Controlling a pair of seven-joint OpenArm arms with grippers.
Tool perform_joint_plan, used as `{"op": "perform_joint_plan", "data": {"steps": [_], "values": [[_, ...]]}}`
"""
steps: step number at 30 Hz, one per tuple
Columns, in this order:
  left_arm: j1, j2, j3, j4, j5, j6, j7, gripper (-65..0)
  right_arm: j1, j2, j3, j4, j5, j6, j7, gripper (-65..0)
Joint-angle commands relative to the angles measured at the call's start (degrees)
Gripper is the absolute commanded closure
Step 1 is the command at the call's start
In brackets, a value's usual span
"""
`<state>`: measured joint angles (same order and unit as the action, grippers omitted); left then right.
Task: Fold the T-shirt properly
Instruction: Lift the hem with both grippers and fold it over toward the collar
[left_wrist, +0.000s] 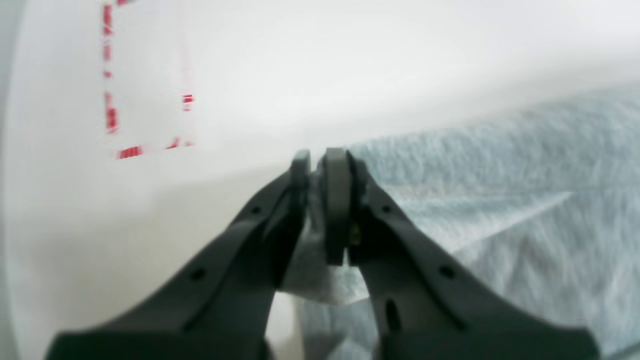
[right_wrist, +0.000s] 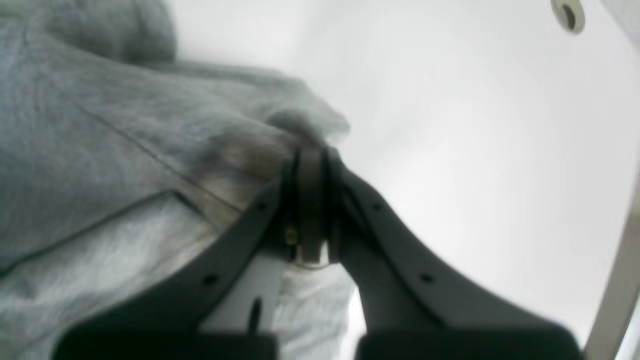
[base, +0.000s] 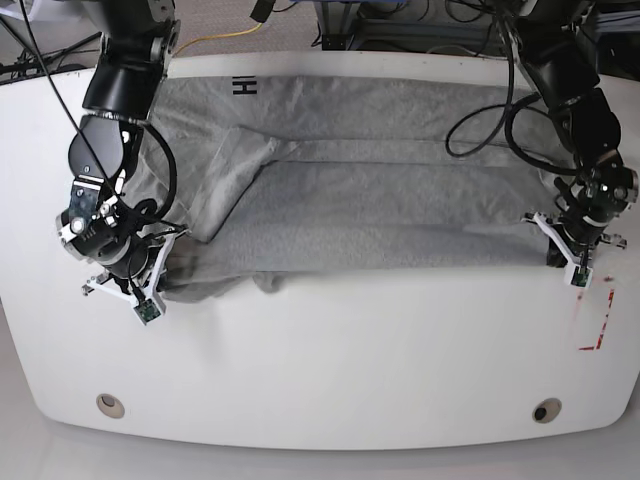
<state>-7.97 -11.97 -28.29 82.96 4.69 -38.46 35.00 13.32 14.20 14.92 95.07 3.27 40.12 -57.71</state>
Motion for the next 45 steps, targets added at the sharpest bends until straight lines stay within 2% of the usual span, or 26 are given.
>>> {"op": "perform_joint_plan", "data": {"steps": [1, 8, 14, 20, 24, 35, 39, 42, 45], "values": [[0.8, -0.82, -0.15, 4.03, -0.6, -0.97, -1.03, 0.0, -0.79, 0.97, 0.34, 5.46, 0.03, -0.12, -1.32, 0.0], [7.75, -0.91, -0.23, 11.33, -0.6, -1.54, -1.03, 0.0, -8.53, 0.44, 0.86, 14.87, 0.03, -0.12, -4.48, 0.0], [13.64, -0.82, -0.32, 16.69, -0.6, -1.54, -1.03, 0.0, -14.24, -2.11, 7.19, 19.44, 0.12, -0.12, -7.3, 0.0], [19.09, -0.65, -1.73, 18.98, -0.69, -1.54, -1.03, 0.0, -18.9, -2.81, 11.5, 20.14, 0.03, -0.12, -10.81, 0.0], [22.34, -0.65, -2.52, 20.29, -0.69, -1.54, -1.03, 0.0, -22.95, -5.71, 14.49, 20.32, 0.03, -0.12, -10.99, 0.0], [29.46, -0.65, -3.4, 21.44, -0.69, -1.54, -1.03, 0.0, -29.72, -9.67, 15.72, 20.49, -0.41, -0.12, -11.08, -0.6], [29.99, -0.65, -3.13, 21.44, -0.51, -1.54, -0.94, 0.0, -31.21, -9.76, 15.72, 20.49, 0.03, -0.12, -11.17, -12.7], [29.9, -0.65, -3.05, 21.35, -0.51, -1.54, 2.05, 0.0, -32.35, -10.02, 15.72, 20.58, 0.29, -0.12, -11.17, -26.8], [29.11, -0.91, -3.05, 21.44, -0.51, -1.54, 7.15, -10.0, -32.53, -10.37, 19.24, 20.85, 4.25, -0.12, -11.17, -37.7]]}}
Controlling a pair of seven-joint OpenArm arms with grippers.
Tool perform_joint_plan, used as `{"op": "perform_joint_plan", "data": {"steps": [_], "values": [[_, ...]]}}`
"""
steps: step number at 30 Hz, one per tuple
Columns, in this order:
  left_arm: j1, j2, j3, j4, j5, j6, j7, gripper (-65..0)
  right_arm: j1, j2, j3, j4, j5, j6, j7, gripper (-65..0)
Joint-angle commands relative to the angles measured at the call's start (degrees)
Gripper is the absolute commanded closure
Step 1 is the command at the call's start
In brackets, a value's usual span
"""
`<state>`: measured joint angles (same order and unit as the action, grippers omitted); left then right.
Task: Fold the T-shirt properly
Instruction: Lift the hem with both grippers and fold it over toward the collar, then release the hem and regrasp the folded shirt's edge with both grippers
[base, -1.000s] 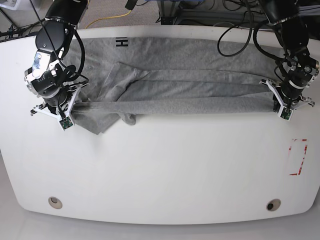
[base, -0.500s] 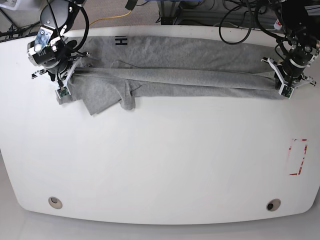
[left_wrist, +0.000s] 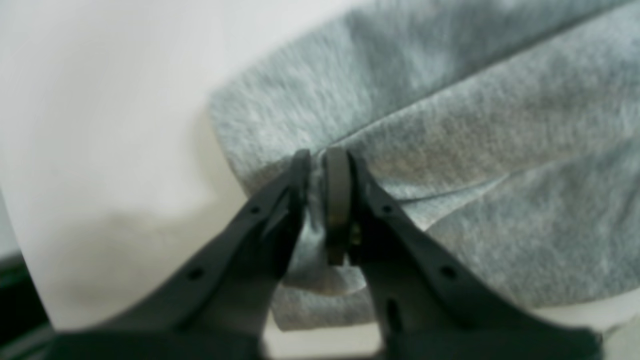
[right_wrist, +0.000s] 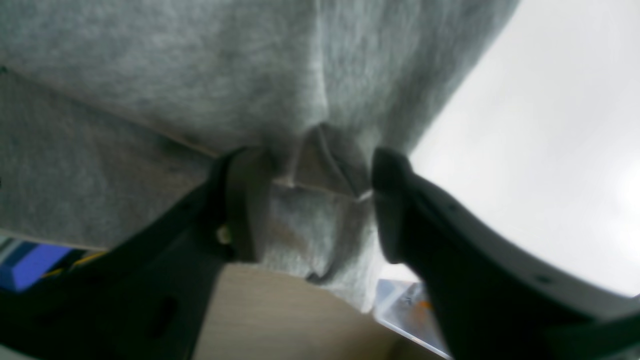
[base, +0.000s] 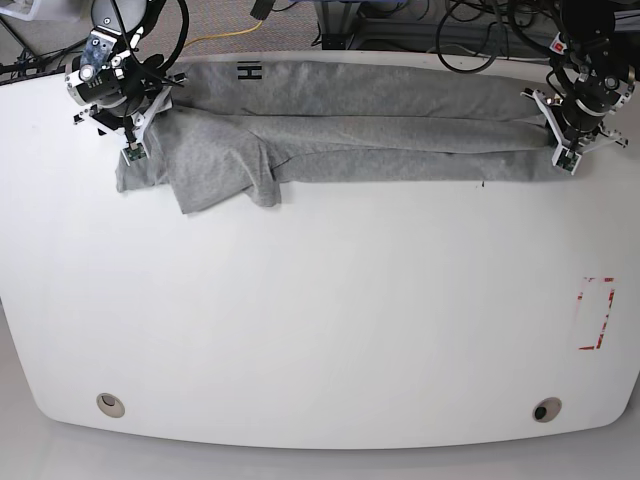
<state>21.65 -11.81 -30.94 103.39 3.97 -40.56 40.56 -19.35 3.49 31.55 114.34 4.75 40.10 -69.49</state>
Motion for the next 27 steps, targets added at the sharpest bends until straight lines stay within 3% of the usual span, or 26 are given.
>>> {"op": "perform_joint_plan", "data": {"steps": [1, 3, 6, 12, 20, 27], "values": [[-1.21, -1.15, -0.4, 1.09, 0.12, 0.56, 2.57, -13.5, 0.15, 0.34, 4.36, 1.66, 4.87, -0.1, 0.62, -39.8], [-3.14, -0.89, -0.93, 1.09, 0.3, 0.56, 4.59, -23.5, 0.15, 0.51, 9.2, 1.57, 11.47, -0.1, 0.35, -44.1], [-4.73, -0.89, -1.11, 1.53, 0.21, 0.56, 5.99, -31.5, 1.2, 2.01, 11.13, 1.3, 20.17, -0.1, -2.11, -46.1], [-5.52, -0.63, -1.02, 7.33, -0.05, 0.56, 6.08, -33.2, 7.27, 4.65, 11.04, -1.25, 31.25, -0.1, -7.03, -45.8], [-6.75, 1.66, -0.75, 7.86, 0.38, 0.56, 6.08, -33.2, 17.2, 5.52, 2.6, -9.95, 29.84, -0.1, -7.21, -45.8], [-4.2, 2.89, 1.18, 7.68, 0.47, 0.56, 6.08, -33.2, 23.53, 5.52, -0.83, -19.18, 25.88, -0.1, -6.68, -45.8]]}}
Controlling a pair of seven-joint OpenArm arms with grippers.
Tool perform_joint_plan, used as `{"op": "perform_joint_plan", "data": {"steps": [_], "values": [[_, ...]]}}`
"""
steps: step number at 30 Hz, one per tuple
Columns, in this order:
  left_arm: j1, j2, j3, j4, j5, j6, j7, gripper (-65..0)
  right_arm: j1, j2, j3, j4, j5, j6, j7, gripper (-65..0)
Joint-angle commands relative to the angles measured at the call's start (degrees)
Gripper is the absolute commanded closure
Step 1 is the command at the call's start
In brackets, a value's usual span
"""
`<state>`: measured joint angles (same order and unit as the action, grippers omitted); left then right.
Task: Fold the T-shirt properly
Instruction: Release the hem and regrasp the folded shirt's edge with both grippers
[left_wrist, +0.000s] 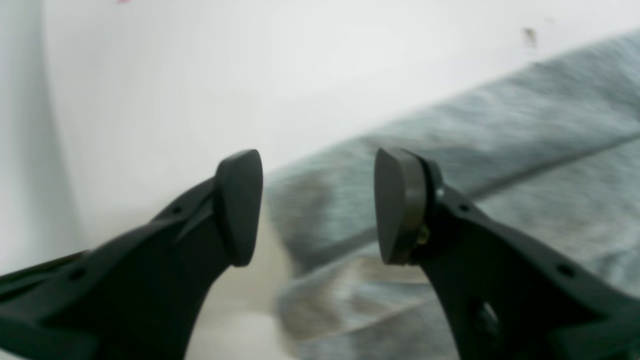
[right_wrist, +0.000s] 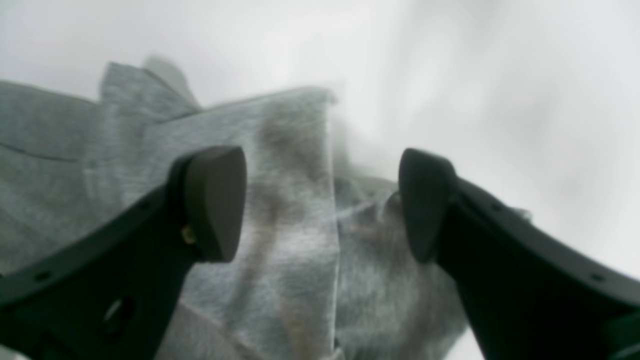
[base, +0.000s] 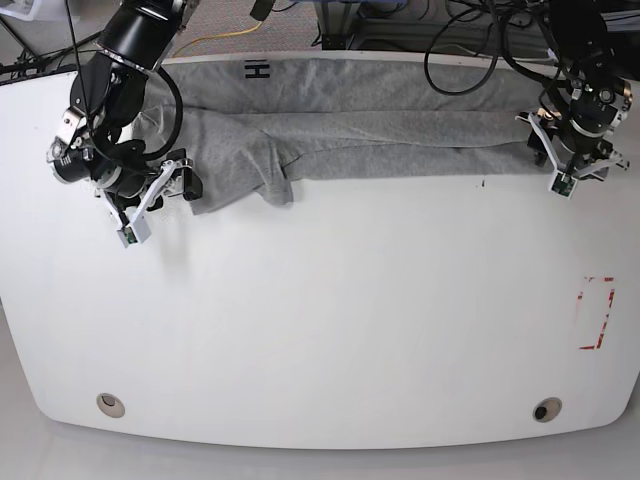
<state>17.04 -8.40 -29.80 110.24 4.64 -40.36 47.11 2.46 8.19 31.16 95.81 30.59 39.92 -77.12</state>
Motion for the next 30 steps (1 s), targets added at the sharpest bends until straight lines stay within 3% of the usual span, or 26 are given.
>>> {"op": "perform_joint_plan", "data": {"steps": [1, 8, 10, 14, 18, 26, 30], "values": [[0.76, -0.52, 0.04, 0.84, -0.21, 0.36, -0.48, -33.2, 2.77, 0.83, -1.49, -2.32, -0.92, 0.08, 1.21, -45.8], [2.7, -0.34, -0.04, 0.84, -0.21, 0.36, -0.48, -33.2, 4.44, 0.74, -3.07, -9.0, -3.38, 0.08, 4.29, -45.7], [2.7, -0.43, -0.04, 0.84, -0.21, 0.36, -0.48, -33.2, 4.44, 0.21, -3.16, -9.0, -2.5, 0.08, 4.2, -42.8], [2.7, -0.52, -0.13, 0.14, -0.21, 0.36, -0.48, -33.2, 4.27, -0.76, -3.16, -9.0, -1.01, 0.08, 4.2, -23.6], [2.61, -0.52, -0.13, -2.41, -0.21, 0.36, -0.48, -33.2, 4.09, -0.93, -3.07, -8.91, -0.83, 0.08, 4.2, -0.2], [2.35, -0.69, 0.04, -8.13, -0.21, 0.36, -0.83, -33.2, -0.57, -1.28, -0.43, 2.34, 4.88, 0.08, 4.02, 0.0], [2.26, -0.69, 0.13, -8.57, -0.21, 0.36, -0.83, -33.2, -4.52, -1.28, 1.06, 7.27, 6.47, 0.08, 1.12, 0.0]]}}
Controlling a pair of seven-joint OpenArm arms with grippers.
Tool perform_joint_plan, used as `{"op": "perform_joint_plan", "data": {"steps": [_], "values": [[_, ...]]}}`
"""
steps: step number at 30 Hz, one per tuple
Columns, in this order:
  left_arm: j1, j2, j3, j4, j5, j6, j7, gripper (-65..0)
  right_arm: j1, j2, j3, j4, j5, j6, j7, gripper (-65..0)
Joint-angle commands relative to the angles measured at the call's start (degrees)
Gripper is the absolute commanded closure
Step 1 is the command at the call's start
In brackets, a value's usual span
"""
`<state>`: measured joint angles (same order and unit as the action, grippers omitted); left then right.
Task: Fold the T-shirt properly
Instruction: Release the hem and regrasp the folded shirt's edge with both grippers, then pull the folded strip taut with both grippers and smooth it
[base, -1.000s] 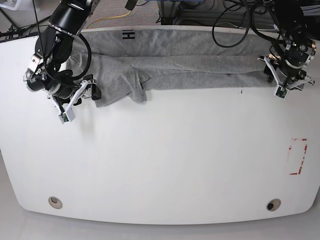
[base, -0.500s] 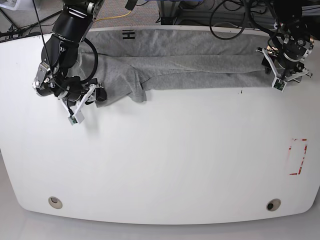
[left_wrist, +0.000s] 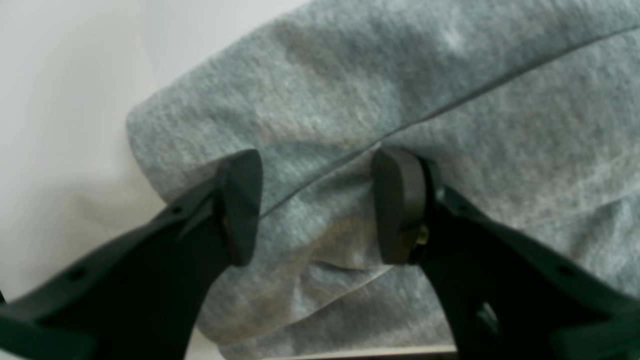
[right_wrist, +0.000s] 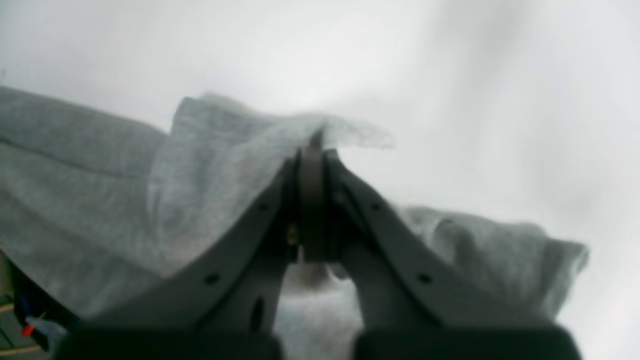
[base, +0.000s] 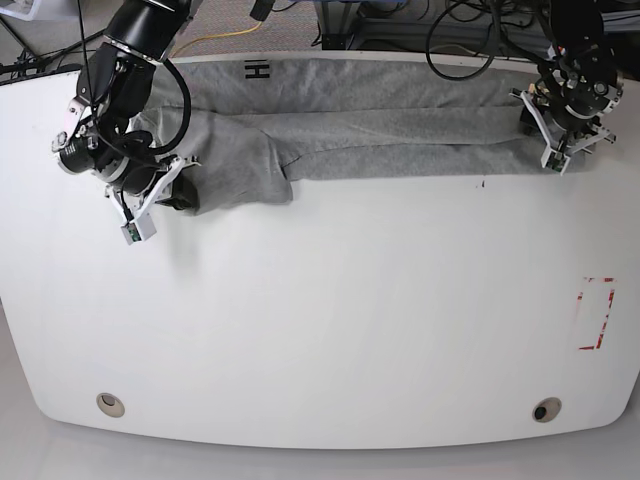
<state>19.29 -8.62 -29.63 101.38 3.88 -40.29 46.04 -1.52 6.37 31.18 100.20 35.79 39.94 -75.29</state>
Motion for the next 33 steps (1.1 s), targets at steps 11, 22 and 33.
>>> {"op": "perform_joint_plan", "data": {"steps": [11, 22, 33], "values": [[0.01, -3.73, 3.65, -0.68, 0.56, 0.29, 0.16, -33.2, -13.29, 0.62, 8.78, 11.05, 6.01, 0.06, -1.42, 0.0], [-2.28, -5.14, 3.65, -2.61, 0.56, 0.29, 0.16, -33.2, -15.84, 1.85, 10.45, 10.35, 5.75, 0.06, -1.42, 0.0], [-3.86, -5.05, 3.91, -1.91, 0.3, 0.29, 0.33, -33.2, -18.39, 3.78, 16.34, 3.4, 6.01, 0.06, -1.42, -29.8]]}}
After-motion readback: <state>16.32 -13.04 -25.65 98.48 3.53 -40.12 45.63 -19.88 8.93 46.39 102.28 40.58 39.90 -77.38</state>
